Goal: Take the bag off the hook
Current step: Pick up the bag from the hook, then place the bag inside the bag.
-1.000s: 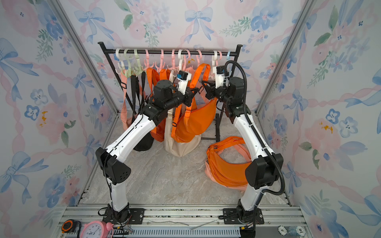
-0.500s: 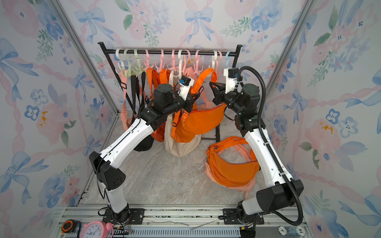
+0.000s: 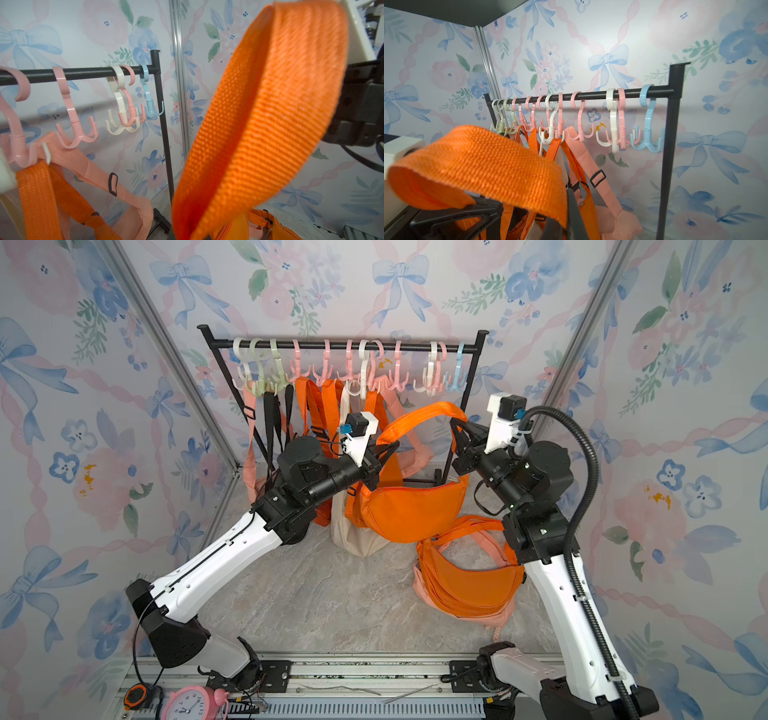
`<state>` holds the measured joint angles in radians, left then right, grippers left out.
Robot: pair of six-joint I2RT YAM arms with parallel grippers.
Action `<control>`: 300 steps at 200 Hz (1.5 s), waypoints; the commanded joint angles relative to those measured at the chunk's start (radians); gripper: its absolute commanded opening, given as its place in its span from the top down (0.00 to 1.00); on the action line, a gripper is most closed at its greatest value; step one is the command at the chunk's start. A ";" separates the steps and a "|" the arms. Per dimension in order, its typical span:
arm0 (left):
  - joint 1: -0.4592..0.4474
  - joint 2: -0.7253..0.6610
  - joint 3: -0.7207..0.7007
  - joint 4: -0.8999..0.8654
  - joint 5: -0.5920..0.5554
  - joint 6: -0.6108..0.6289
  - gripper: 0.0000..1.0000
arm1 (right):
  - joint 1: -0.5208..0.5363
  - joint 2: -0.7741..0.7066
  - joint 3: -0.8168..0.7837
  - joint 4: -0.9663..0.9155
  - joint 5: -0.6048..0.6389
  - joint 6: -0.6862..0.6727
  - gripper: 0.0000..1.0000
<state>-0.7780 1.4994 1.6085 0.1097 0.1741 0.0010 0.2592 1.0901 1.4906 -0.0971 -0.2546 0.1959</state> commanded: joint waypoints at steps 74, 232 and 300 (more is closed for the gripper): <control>-0.091 -0.067 -0.123 0.225 0.131 0.051 1.00 | 0.010 -0.354 -0.086 -0.303 0.256 -0.049 1.00; -0.423 0.049 -0.127 0.295 0.105 0.028 1.00 | 0.011 -0.749 -0.171 -0.547 0.587 -0.132 1.00; -0.436 0.132 -0.114 0.273 0.087 -0.060 1.00 | 0.021 -0.793 -0.262 -0.587 0.661 -0.094 1.00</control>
<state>-1.2293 1.5898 1.4822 0.3729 0.2928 -0.0059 0.2661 0.3069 1.2911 -0.6552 0.3584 0.0853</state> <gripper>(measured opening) 0.045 0.048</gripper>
